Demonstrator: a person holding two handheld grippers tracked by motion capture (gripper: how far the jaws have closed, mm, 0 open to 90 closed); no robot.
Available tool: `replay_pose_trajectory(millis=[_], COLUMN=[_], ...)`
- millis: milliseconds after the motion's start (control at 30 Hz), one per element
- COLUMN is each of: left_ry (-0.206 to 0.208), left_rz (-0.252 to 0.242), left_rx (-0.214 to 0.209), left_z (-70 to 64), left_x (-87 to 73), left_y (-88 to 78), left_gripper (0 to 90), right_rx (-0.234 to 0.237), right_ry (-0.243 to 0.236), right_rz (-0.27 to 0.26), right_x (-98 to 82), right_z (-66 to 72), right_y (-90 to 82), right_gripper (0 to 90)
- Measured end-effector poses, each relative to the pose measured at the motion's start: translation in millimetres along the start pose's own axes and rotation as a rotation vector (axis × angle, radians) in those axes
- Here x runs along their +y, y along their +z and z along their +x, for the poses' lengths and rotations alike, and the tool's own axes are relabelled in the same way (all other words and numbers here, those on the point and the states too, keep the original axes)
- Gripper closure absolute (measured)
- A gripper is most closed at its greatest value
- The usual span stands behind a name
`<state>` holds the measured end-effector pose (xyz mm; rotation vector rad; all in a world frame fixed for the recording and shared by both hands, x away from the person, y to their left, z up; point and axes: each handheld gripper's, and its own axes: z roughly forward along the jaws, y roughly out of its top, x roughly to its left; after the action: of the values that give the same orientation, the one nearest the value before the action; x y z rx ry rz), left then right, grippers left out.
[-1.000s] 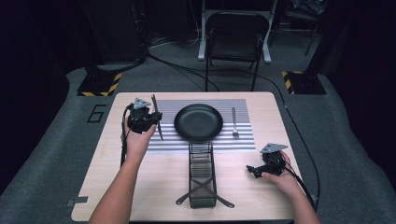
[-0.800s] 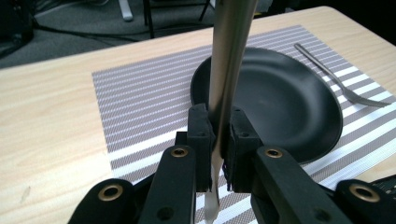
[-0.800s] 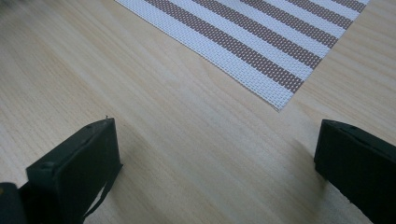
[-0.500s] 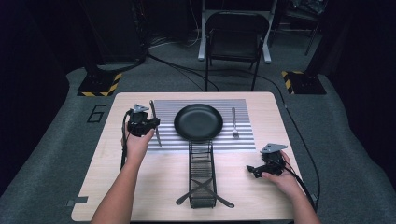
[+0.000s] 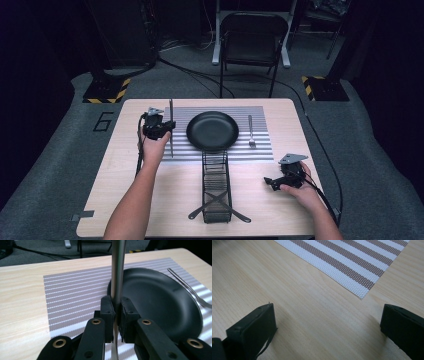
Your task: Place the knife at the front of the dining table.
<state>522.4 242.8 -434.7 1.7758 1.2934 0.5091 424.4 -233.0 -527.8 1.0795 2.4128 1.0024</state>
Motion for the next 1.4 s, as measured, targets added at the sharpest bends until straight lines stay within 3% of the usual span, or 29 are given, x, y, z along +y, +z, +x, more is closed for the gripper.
replay_pose_trajectory(millis=[333,533,767,900,1133,1267,1400], left_ry=[-0.081,-0.093,-0.1,-0.144,-0.162,-0.223,-0.254], left_rz=[-0.037,-0.039,-0.035,-0.046,-0.044,-0.029,-0.03], left_rx=[0.01,0.034,0.064,0.083,0.116,0.137,0.147], left_z=[13.1,12.6,9.2,8.9,12.0,18.0,20.6], left_x=[-2.1,-1.0,2.9,4.0,1.1,-7.4,-13.8], left_y=[29.3,45.2,53.4,58.5,65.5,74.8,80.8], left_gripper=[82.4,82.4,82.4,82.4,82.4,82.4,82.4], right_rx=[0.0,0.0,0.0,0.0,0.0,0.0,0.0], right_ry=[0.0,0.0,0.0,0.0,0.001,0.0,0.0], right_rz=[0.0,0.0,0.0,0.0,0.001,0.0,0.0], right_x=[0.0,0.0,0.0,0.0,0.0,0.0,0.0], right_z=[0.0,0.0,0.0,0.0,0.0,0.0,0.0], right_y=[0.0,0.0,0.0,0.0,-0.1,0.0,0.0], right_gripper=[0.0,0.0,0.0,0.0,0.0,0.0,0.0])
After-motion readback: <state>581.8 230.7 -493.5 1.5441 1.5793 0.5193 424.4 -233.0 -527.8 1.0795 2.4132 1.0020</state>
